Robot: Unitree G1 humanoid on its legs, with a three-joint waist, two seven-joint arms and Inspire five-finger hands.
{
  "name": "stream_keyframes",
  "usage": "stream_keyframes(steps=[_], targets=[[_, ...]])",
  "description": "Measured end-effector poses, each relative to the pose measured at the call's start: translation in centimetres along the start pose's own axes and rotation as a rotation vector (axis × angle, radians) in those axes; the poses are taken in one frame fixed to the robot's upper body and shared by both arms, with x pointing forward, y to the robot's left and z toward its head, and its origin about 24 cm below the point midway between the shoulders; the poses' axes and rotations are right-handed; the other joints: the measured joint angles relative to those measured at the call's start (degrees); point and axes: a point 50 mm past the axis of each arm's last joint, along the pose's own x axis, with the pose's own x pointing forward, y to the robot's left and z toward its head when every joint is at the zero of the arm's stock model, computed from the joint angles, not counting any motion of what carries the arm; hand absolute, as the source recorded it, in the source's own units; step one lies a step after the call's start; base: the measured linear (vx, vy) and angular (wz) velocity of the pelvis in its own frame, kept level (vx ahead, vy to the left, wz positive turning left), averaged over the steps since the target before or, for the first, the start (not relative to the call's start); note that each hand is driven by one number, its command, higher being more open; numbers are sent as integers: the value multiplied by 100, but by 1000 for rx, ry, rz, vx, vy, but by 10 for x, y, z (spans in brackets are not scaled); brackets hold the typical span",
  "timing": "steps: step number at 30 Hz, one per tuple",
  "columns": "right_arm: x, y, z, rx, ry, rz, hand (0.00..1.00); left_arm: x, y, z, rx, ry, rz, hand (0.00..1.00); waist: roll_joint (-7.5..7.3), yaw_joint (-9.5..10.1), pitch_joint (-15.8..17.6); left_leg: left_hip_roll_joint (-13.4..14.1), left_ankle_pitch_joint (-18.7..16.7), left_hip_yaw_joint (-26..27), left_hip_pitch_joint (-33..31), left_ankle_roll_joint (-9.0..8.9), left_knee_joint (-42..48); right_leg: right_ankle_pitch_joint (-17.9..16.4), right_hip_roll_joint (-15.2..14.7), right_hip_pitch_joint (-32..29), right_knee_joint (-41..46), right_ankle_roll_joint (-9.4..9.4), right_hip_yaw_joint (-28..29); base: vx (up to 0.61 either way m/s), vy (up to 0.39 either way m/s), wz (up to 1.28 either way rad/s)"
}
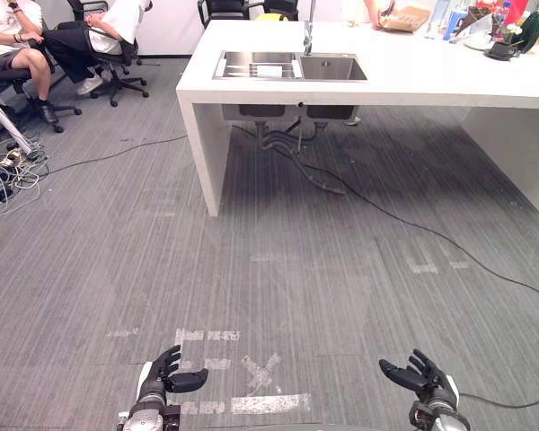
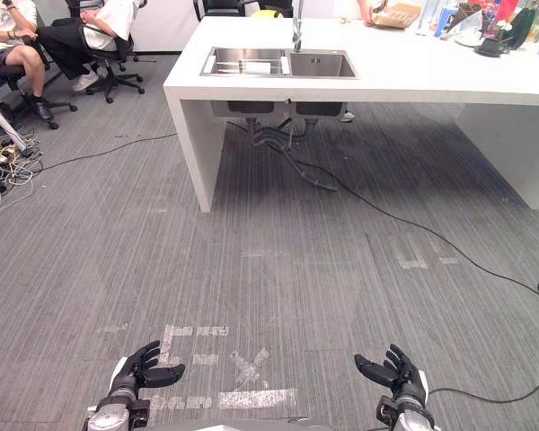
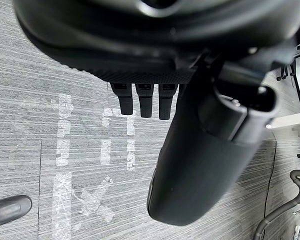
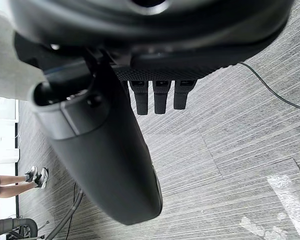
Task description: Walk over to the sink, pick up the cup, carry it to the dishwasher, place the cup inside the dishwasher, then close the dishwasher door
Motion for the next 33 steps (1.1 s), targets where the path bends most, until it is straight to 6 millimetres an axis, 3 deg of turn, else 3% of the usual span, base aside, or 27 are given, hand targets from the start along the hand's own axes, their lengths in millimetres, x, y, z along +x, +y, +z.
stream_keyframes(steps=[13, 20, 22, 23, 25, 27, 28, 31, 32, 33], targets=[[1, 0, 0, -1, 4, -3, 90, -3, 3, -6, -12, 17, 10, 90, 5, -14, 33, -29, 93, 10, 45, 119, -208, -4, -7, -9, -73, 3, -96, -1, 0, 1], [10, 11, 21, 5, -49, 20, 90, -4, -13, 3, -60, -24, -13, 90, 63, -20, 247, 0, -105, 419, -62, -53, -66, -124, -24, -261, 145, 44, 111, 15, 16, -18], [11, 11, 25, 4, -60, 20, 90, -4, -17, 7, -83, -43, -19, 90, 52, -7, 342, 21, -351, 520, -171, 99, 222, -495, -126, -504, 663, 102, 48, 30, 35, -22], [11, 10, 27, 1, -65, 17, 90, -4, -19, 7, -86, -45, -25, 90, 44, -6, 383, 8, -560, 600, -271, 177, 502, -805, -288, -729, 1225, 188, -58, 30, 43, -20], [11, 5, 27, -11, -65, 5, 90, -6, -23, 4, -84, -36, -39, 90, 18, -43, 404, -63, -860, 665, -291, 293, 740, -1102, -534, -1001, 2010, 315, -176, 110, 61, -15], [11, 3, 27, -18, -63, -3, 90, -5, -26, 8, -79, -49, -53, 90, 90, -58, 475, -98, -976, 645, -156, 323, 733, -1125, -735, -1473, 3183, 404, -298, 242, 68, -1], [11, 3, 23, -27, -44, 2, 90, -4, -23, 14, -70, -72, -47, 90, 48, -102, 648, -75, -1033, 601, 132, 343, 756, -1219, -910, -1961, 4191, 307, -460, 296, 30, 9], [13, 7, 30, -64, -57, 27, 90, -2, -20, 19, -63, -85, -33, 90, 152, -191, 741, 84, -1137, 551, 349, 254, 707, -1362, -899, -2345, 3897, 141, -820, 360, -8, 12], [15, 7, 37, -86, -74, 36, 90, 1, -22, 27, -66, -105, -38, 90, 291, -280, 850, 267, -1149, 469, 436, 204, 629, -1313, -751, -2562, 3367, 103, -979, 422, -68, 39], [17, 4, 42, -109, -87, 36, 90, 4, -24, 36, -76, -126, -44, 90, 428, -361, 951, 442, -1131, 330, 555, 108, 516, -1037, -570, -2756, 2637, 123, -1011, 436, -87, 48]])
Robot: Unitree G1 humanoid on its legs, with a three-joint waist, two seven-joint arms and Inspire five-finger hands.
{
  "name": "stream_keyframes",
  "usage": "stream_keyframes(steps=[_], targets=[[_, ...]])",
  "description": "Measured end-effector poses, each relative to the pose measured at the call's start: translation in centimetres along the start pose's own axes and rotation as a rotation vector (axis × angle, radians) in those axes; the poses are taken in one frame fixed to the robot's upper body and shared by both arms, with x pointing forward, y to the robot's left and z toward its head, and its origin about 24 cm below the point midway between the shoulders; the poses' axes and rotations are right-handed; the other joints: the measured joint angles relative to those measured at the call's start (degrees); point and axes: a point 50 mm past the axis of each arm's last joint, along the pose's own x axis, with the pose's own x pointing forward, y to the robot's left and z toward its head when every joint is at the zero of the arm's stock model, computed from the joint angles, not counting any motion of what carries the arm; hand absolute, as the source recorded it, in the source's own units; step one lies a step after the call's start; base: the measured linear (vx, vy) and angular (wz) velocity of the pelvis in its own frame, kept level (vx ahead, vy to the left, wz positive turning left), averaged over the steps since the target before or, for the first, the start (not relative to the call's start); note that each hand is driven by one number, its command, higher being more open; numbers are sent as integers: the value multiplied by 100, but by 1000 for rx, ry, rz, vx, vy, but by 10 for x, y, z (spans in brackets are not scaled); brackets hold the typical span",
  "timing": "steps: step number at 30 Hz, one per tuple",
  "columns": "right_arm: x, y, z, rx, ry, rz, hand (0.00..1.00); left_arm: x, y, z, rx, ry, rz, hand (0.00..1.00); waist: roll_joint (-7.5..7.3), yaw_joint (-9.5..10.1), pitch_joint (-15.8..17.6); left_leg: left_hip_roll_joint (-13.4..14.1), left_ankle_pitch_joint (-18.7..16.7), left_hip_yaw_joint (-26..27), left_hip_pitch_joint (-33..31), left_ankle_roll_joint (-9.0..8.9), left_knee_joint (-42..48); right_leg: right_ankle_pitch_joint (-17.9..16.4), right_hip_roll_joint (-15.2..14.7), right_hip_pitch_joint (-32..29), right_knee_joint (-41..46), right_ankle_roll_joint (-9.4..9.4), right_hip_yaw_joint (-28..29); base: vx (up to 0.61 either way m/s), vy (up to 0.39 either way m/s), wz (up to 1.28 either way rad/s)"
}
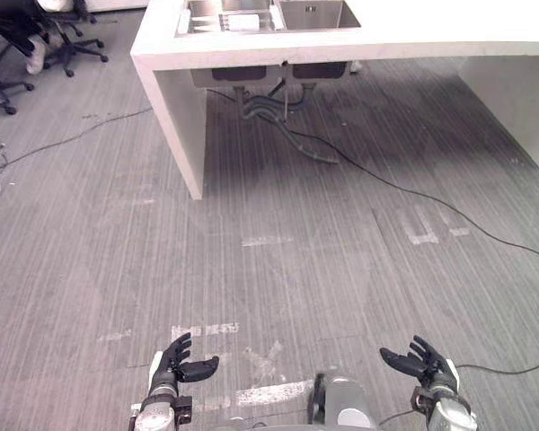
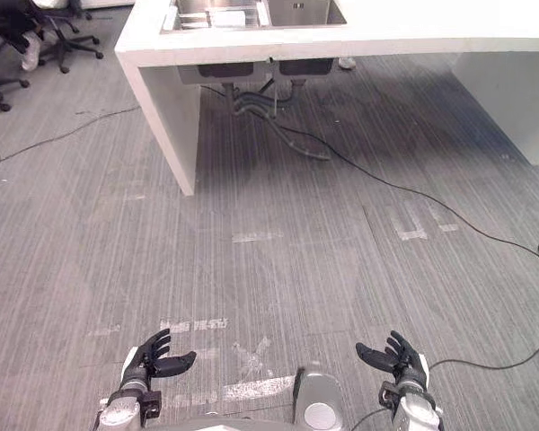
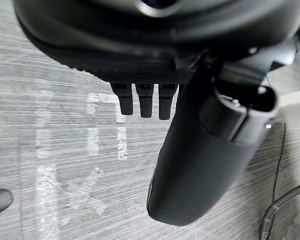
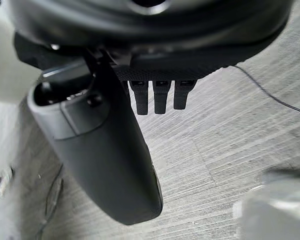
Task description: Walk over to the sink, pick up the cup, carry it to the dishwasher, place the cup inside the dishwasher, then close the dishwasher door
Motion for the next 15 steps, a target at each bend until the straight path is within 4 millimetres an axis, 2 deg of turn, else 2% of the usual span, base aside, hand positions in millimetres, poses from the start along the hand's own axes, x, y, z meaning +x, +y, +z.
stream_keyframes(steps=[1, 2, 3, 4, 5, 6, 7, 8, 9, 10, 11, 12, 13, 14, 15], targets=[[0, -2, 1, -6, -2, -2, 90, 2, -1, 3, 0, -8, -1, 90, 17, -29, 12, 43, 6, -44, 65, -100, -46, 253, 54, -80, -388, 22, 18, 493, -124, 49], [0, -4, 1, -14, -2, -6, 90, 4, 1, 8, 5, -20, 2, 90, -56, -55, 20, 42, -33, -81, 262, -327, -102, 864, 107, -104, -1188, 12, 139, 702, -230, 42], [-2, -7, -2, -20, 4, -13, 90, 5, 3, 8, 10, -21, 6, 90, -202, -59, -3, -11, -176, -118, 529, -565, -75, 1428, 66, -126, -1417, -97, 360, 607, -206, 41], [-3, -8, -4, -23, 10, -17, 90, 5, 2, 6, 10, -11, 7, 90, -230, -79, -18, 10, -262, -170, 631, -700, 14, 1874, 21, -129, -1156, -309, 470, 642, -262, 34], [-1, -9, -2, -24, 6, -21, 90, 6, -2, 4, 2, 5, 0, 90, -133, -132, -23, 189, -285, -214, 591, -808, 472, 1546, 28, -226, -530, -400, 426, 493, -256, 30], [-1, -6, 1, -25, -1, -11, 90, 7, -6, 6, 9, -2, -11, 90, -117, -145, -18, 379, -121, -193, 218, -1034, 1475, 1156, 34, -144, -280, -469, 344, 729, -397, 27], [-1, -5, 0, -26, 1, -6, 90, 8, -8, 8, 8, -6, -16, 90, -100, -139, -5, 529, 84, -189, 2, -1108, 2083, 1020, 67, -2, -257, -518, 291, 595, -343, 37], [-2, -6, -2, -24, 7, -7, 90, 8, -12, 9, -4, -10, -24, 90, -44, -136, 46, 961, 474, -159, -448, -1176, 3495, 834, 191, 504, -424, -595, 150, 718, -399, 23], [-2, -5, -4, -24, 12, -4, 90, 7, -14, 8, -20, -11, -24, 90, -40, -61, 55, 1422, 434, 76, -781, -1095, 4734, 733, 391, 1073, -712, -647, 104, 482, -258, 10], [-2, -4, -3, -22, 7, -1, 90, 7, -15, 9, -31, -12, -25, 90, -59, -24, 67, 1577, 396, 219, -913, -1026, 5172, 699, 454, 1352, -890, -678, 107, 674, -325, -9], [-2, -4, 1, -13, -17, -5, 90, 7, -18, 11, -44, -19, -29, 90, -115, 36, 89, 1713, 295, 456, -1218, -839, 5577, 658, 496, 1868, -1263, -709, 116, 418, -173, 2], [0, -4, 6, -5, -38, -15, 90, 7, -21, 17, -58, -46, -30, 90, -198, 40, 132, 1744, 212, 660, -1626, -688, 5537, 622, 522, 2269, -1663, -740, 118, 601, -224, 10], [0, -4, 7, -2, -43, -20, 90, 7, -21, 22, -70, -65, -29, 90, -198, 46, 132, 1714, 189, 739, -1840, -658, 5380, 621, 525, 2416, -1832, -742, 112, 452, -118, 11], [1, -4, 9, 2, -48, -23, 90, 7, -22, 32, -90, -111, -27, 90, -210, 79, 137, 1568, 140, 853, -2223, -603, 4740, 690, 522, 2676, -2093, -632, 93, 434, -88, 2], [1, -3, 9, 3, -46, -24, 90, 5, -22, 38, -97, -138, -25, 90, -210, 105, 137, 1480, 134, 906, -2357, -610, 4303, 690, 525, 2803, -2207, -623, 97, 439, -38, -10]])
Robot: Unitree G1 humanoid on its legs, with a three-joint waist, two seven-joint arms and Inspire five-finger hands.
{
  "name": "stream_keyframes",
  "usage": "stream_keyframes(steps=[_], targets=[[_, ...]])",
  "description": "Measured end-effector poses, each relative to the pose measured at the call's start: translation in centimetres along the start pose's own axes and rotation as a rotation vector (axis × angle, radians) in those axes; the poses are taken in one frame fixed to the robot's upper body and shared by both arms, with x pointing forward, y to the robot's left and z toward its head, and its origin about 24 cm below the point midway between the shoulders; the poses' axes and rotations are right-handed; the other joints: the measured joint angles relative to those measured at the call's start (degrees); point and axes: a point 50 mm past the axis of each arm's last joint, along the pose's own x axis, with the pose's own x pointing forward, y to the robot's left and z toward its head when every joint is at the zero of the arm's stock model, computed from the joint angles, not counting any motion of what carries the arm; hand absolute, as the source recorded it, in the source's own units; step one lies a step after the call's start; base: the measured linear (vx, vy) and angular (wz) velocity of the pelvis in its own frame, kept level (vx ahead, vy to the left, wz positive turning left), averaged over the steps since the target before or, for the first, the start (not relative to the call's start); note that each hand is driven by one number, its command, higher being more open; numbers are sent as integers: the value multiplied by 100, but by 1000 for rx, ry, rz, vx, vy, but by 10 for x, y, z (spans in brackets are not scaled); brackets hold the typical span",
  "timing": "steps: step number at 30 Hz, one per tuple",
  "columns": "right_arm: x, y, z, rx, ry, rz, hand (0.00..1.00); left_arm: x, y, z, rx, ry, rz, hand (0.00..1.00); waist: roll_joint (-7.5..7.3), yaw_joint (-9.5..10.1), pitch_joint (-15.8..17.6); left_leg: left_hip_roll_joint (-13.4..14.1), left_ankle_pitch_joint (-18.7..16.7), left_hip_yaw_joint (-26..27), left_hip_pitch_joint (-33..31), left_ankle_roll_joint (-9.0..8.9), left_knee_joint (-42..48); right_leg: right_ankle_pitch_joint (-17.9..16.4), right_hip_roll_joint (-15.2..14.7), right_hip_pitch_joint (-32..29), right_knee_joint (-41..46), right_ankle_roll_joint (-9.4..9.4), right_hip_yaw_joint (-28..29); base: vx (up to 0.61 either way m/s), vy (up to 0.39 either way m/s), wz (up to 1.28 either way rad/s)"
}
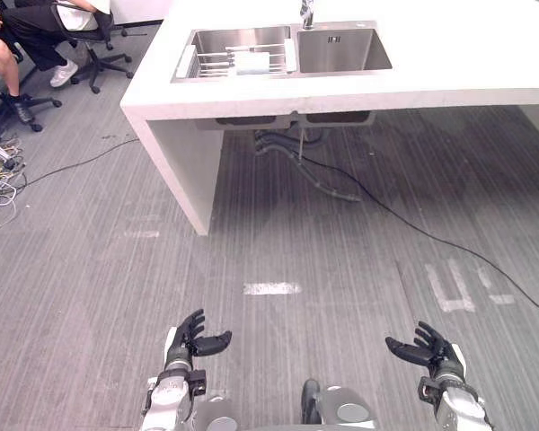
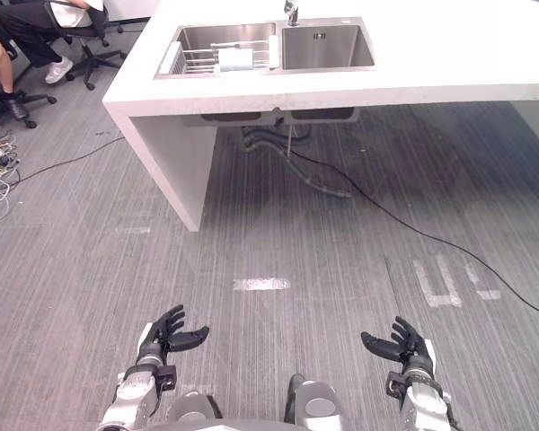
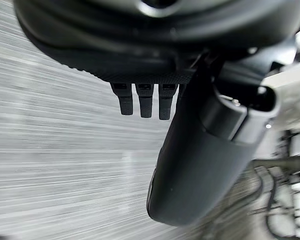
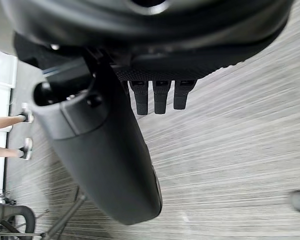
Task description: Walk over to the sink, pick up the cup, carry it to the dishwasher, place the cup inside the dishwasher, then close the dishwasher door
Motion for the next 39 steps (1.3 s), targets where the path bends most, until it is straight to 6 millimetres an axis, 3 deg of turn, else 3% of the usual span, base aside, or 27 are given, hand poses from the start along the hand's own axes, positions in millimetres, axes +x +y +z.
stream_keyframes(steps=[2, 4, 5, 6, 7, 8, 9, 10, 11, 13, 14, 16, 18, 19, 20, 21, 22, 23, 24, 26, 28, 30, 33, 34, 35, 36, 39], targets=[[0, 3, -2, -6, 10, 6, 90, -3, -4, 24, -37, -114, -1, 90, -22, 193, 13, -621, 248, -228, -323, -30, -2218, -54, -47, 398, -351, 106, 161, 457, 26, -32], [-2, 5, -8, -26, 27, 16, 90, -11, -9, 51, -80, -239, 8, 90, 99, 283, -12, -906, 835, -933, -522, -162, -3834, -291, 95, 736, -535, 366, 392, 499, 146, -51], [-3, 6, -9, -27, 31, 17, 90, -12, -9, 54, -85, -255, 10, 90, 115, 283, -16, -898, 864, -968, -549, -120, -3843, -342, 126, 790, -535, 383, 394, 574, 243, -57], [-6, 10, -17, -16, 54, 21, 90, -15, -9, 69, -96, -317, 14, 90, 61, 373, -85, -960, 1328, -1158, -534, 87, -3532, -627, 44, 952, -393, 501, 537, 619, 291, -52], [-13, 13, -33, -4, 96, 26, 90, -22, -8, 89, -113, -412, 17, 90, -285, 477, -281, -1289, 1364, -1247, -583, 320, -3201, -1169, -347, 736, 309, 686, 726, 527, 246, -56], [-15, 13, -36, -3, 105, 25, 90, -24, -8, 93, -117, -431, 18, 90, -342, 486, -313, -1325, 1343, -1241, -588, 373, -3147, -1270, -399, 666, 503, 736, 772, 558, 204, -52], [-15, 15, -40, 1, 128, 25, 90, -28, -8, 109, -143, -502, 33, 90, -411, 469, -319, -1384, 1070, -1180, -614, 562, -2757, -1386, -594, 169, 1748, 880, 979, 349, 113, -26], [-15, 15, -41, 5, 134, 24, 90, -30, -9, 117, -153, -534, 35, 90, -418, 436, -317, -1416, 905, -1177, -571, 573, -2617, -1268, -694, -134, 2492, 1118, 1048, 571, 190, -7], [-18, 17, -48, 11, 159, 28, 90, -36, -5, 133, -151, -607, 50, 90, -518, 333, -283, -1554, 635, -1199, -339, 613, -2523, -734, -975, -640, 3851, 1849, 1129, 576, 189, 23], [-22, 20, -58, 11, 194, 38, 90, -41, 1, 151, -150, -688, 107, 90, -561, 252, -246, -1691, 300, -1176, 257, 724, -2713, -731, -1218, -1124, 5002, 1585, 1200, 650, 144, 4], [-22, 23, -58, 1, 194, 66, 90, -46, 9, 161, -158, -745, 173, 90, -439, 236, -230, -1677, 142, -1104, 845, 697, -3065, -948, -1205, -1446, 4916, 1193, 1032, 590, 85, -29], [-22, 25, -57, -1, 190, 89, 90, -55, 16, 177, -177, -838, 216, 90, -289, 239, -209, -1634, 53, -1076, 1423, 619, -3484, -1153, -1095, -1925, 4354, 838, 775, 573, 42, -20], [-22, 22, -55, -11, 184, 92, 90, -62, 16, 192, -176, -930, 249, 90, -71, 196, -212, -1478, 81, -1088, 1863, 513, -3712, -1084, -864, -2510, 3177, 729, 736, 565, -34, 12], [-21, 20, -55, -14, 182, 93, 90, -62, 16, 195, -178, -947, 254, 90, -27, 163, -205, -1443, 81, -1122, 1996, 512, -3760, -921, -809, -2633, 2722, 727, 773, 710, -109, 40], [-22, 18, -55, -19, 179, 96, 90, -63, 17, 202, -156, -976, 279, 90, -15, 64, -213, -1407, 38, -1235, 2219, 442, -3808, -407, -693, -2725, 1717, 741, 942, 762, -165, 71], [-27, 11, -60, -30, 189, 88, 90, -64, 16, 209, -121, -1007, 288, 90, -57, -39, -246, -1408, -120, -1329, 2425, 195, -3740, 719, -620, -2672, 1358, 729, 1167, 683, -179, 84], [-28, 7, -61, -38, 190, 80, 90, -64, 15, 211, -103, -1020, 288, 90, -27, -103, -255, -1336, -182, -1389, 2510, 101, -3660, 864, -581, -2655, 1594, 652, 1227, 693, -200, 53], [-24, -1, -54, -56, 171, 69, 90, -63, 13, 216, -73, -1035, 278, 90, 153, -53, -290, -1156, -128, -1424, 2492, -32, -3386, 501, -539, -2704, 2054, 531, 1156, 663, -217, 34], [-23, -8, -50, -65, 159, 58, 90, -61, 4, 228, -31, -1072, 236, 90, 156, -68, -277, -1118, 156, -1461, 2339, -237, -2822, 141, -665, -2601, 2348, 470, 1041, 624, -216, 34], [-23, -16, -48, -82, 154, 47, 90, -55, -15, 240, 16, -1096, 132, 90, 134, -154, -253, -905, 637, -1423, 1925, -284, -1490, -69, -802, -1929, 2104, 396, 826, 545, -213, 61], [-21, -15, -40, -89, 118, 56, 90, -58, -22, 251, 77, -1147, 73, 90, 148, -110, -258, -585, 365, -1047, 1557, -248, -465, -72, -726, -1211, 1548, 391, 784, 478, -163, 8], [-19, -15, -30, -91, 65, 71, 90, -62, -19, 260, 154, -1205, 54, 90, 131, -69, -256, -490, 182, -932, 1143, -102, -275, -79, -703, -743, 1072, 405, 773, 404, -79, -16], [-16, -13, -26, -92, 55, 84, 90, -65, -21, 268, 301, -1253, 22, 90, 153, 31, -269, -764, 134, -1063, 511, 13, -1705, -120, -807, -426, 753, 539, 813, 244, 71, -8], [-17, -14, -27, -95, 63, 84, 90, -65, -25, 266, 338, -1253, 0, 90, 166, 47, -276, -930, 304, -1163, 445, 5, -2381, -185, -841, -388, 768, 660, 827, 280, 201, -2], [-18, -19, -30, -106, 76, 77, 90, -64, -34, 263, 400, -1247, -44, 90, 332, 59, -318, -1041, 1349, -1340, 439, -50, -3370, -318, -754, -349, 830, 838, 825, 235, 199, -3], [-18, -21, -32, -111, 84, 75, 90, -64, -38, 261, 435, -1246, -66, 90, 435, 61, -358, -1020, 1503, -1332, 443, 111, -3535, -441, -682, -340, 890, 951, 837, 210, 210, 10], [-22, -6, -47, -89, 136, 110, 90, -60, -53, 249, 595, -1201, -172, 90, 114, 9, -343, -1389, 1472, -1358, 581, 222, -3917, -591, -1000, -359, 938, 1012, 935, 153, 135, 27]])
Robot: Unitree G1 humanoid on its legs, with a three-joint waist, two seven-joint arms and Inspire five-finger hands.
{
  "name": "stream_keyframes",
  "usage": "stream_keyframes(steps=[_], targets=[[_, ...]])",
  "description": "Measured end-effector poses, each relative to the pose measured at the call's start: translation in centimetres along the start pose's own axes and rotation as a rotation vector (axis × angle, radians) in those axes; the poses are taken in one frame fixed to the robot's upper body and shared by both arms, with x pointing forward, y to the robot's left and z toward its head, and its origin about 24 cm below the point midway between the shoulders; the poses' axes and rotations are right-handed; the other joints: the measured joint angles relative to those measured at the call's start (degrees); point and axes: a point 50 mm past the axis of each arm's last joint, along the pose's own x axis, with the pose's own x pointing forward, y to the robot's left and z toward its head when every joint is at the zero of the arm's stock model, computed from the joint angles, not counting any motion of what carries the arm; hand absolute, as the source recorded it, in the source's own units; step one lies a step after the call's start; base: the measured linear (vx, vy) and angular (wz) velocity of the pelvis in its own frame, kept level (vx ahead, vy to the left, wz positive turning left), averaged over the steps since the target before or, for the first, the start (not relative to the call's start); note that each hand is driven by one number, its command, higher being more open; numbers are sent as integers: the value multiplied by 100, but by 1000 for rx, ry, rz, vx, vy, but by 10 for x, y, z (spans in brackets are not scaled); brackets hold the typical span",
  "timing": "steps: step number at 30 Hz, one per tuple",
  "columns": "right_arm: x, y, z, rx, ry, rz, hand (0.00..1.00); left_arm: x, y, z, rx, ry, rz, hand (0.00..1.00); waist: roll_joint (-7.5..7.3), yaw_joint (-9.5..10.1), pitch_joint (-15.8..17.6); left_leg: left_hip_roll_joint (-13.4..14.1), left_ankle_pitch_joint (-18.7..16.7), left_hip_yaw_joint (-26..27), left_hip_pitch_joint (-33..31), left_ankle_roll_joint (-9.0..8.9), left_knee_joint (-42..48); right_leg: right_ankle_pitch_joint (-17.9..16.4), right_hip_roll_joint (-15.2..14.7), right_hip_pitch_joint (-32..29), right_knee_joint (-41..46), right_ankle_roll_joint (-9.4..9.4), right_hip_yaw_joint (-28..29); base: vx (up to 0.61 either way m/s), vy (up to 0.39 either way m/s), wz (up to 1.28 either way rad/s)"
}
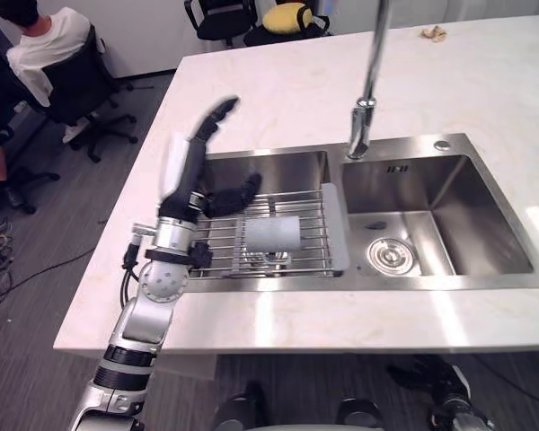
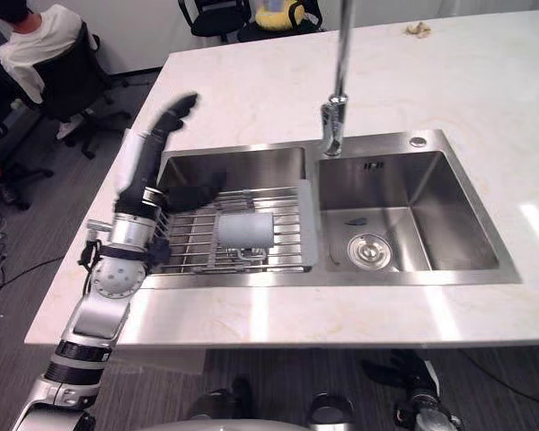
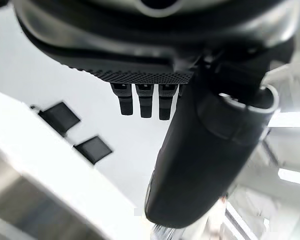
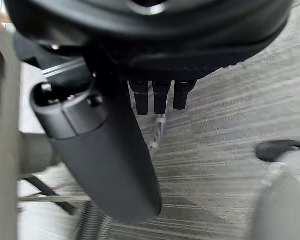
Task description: Walk over to the sink, pick up the cup, carry it to the dishwasher, place the cup inside the dishwasher, then close the dishwasher door
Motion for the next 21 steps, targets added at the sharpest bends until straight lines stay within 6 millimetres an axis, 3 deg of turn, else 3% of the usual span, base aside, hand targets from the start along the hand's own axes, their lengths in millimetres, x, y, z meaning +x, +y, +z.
stream_keyframes(steps=[5, 11, 19, 21], targets=[[1, 13, -3, 25, 5, 28, 90, -5, -7, -4, 16, 29, -86, 90, -23, 6, -1, -114, -6, 45, 182, 18, -209, 10, -42, 133, -158, 12, 103, 89, 25, -2], [-1, 13, -9, -16, 30, 30, 90, -25, -27, 8, -13, 10, -213, 90, -42, 25, -61, -76, 43, 66, 272, -34, -437, 14, 25, 174, -277, 15, 108, 31, -38, -3], [-4, 27, -21, -72, 78, 86, 90, -41, -42, 3, 87, 32, -338, 90, -233, 74, -289, -104, 178, 82, 339, -28, -715, 69, 29, 156, -416, 23, 111, -3, 3, -1], [-3, 31, -19, -95, 74, 101, 90, -46, -46, -9, 134, 74, -377, 90, -237, 67, -351, -113, 318, 138, 438, -1, -975, 208, 54, 196, -625, 16, 128, -30, 34, -10]])
